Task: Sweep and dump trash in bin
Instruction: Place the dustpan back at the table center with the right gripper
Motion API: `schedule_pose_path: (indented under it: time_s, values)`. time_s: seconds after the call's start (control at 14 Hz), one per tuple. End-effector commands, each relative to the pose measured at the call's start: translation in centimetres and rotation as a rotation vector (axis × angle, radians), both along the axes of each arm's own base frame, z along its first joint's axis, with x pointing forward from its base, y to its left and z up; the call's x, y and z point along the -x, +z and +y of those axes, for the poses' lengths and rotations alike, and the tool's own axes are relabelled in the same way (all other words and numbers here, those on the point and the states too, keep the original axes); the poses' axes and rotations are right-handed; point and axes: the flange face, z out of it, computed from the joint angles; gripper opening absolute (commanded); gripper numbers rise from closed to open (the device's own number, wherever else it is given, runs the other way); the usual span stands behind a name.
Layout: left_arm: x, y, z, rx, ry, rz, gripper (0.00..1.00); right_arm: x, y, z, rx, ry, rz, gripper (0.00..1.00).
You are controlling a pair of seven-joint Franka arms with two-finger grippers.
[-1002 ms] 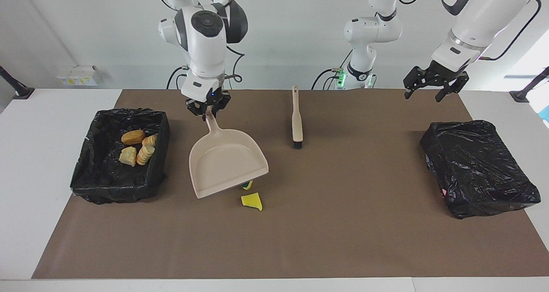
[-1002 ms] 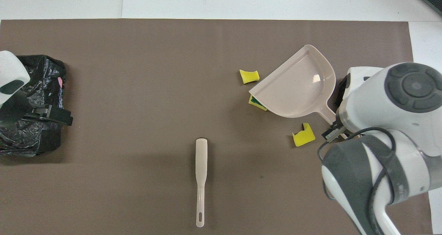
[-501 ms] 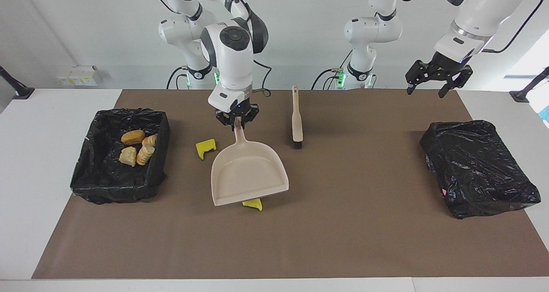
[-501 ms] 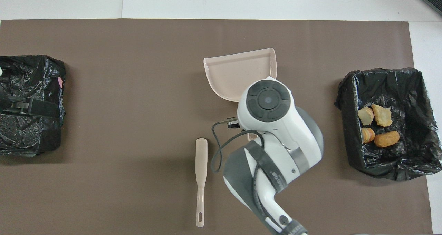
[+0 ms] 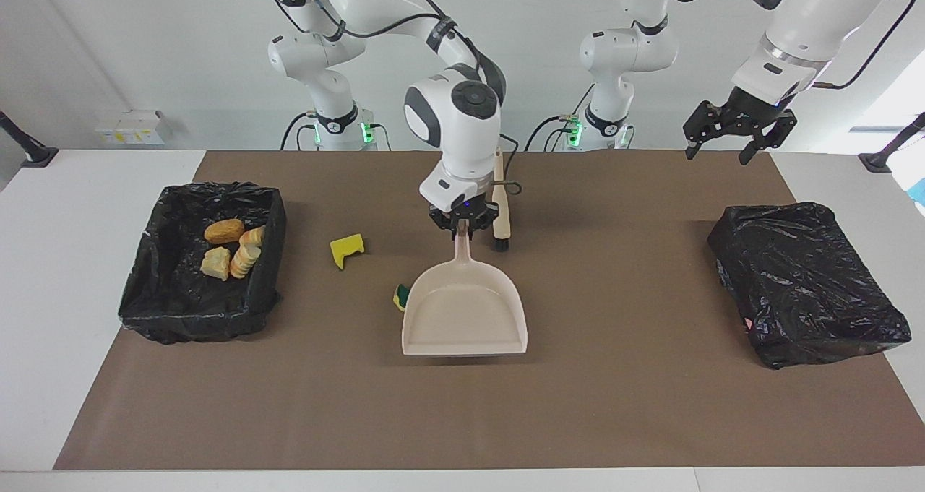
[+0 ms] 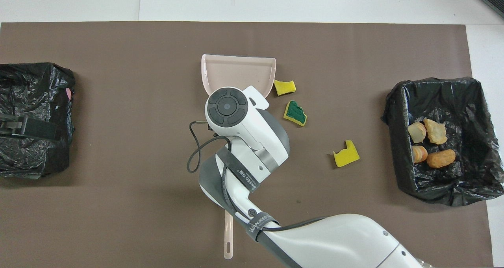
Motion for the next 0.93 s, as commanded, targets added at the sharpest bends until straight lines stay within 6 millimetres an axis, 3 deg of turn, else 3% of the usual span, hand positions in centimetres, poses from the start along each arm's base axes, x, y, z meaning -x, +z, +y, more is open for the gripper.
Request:
schedule_pose_path:
  time_s: [0.0,0.07,0.14,0.29,0.5,0.86]
  values:
    - [-0.5,0.3,0.1,-0.013,-0.009,-0.01,1.0,-1.0,-0.3,0.6,-0.025,-0.016,-0.007,0.0]
    - [-0.7,0.3,0.2,-0.013,-0.006,-0.027,1.0,-1.0,-0.1,0.5,-0.018,-0.005,-0.013,0.77]
    - [-0.6,0.1,0.2,-0.014,-0.007,-0.028,1.0,-0.8,0.3,0.7,-0.02,0.001,-0.017,1.0]
    - [-0.8,0.1,0.2,-0.013,-0.007,-0.037,1.0,-1.6,2.5,-0.8,-0.038,-0.017,-0.029,1.0]
    - [-0.7,0.1,0.2,-0.013,-0.007,-0.037,1.0,-0.9,7.1,-2.1,-0.04,0.029,-0.042,1.0]
    - [-0.7,0.1,0.2,-0.013,-0.007,-0.038,1.0,-1.6,14.8,-11.6,0.014,0.144,-0.001,1.0]
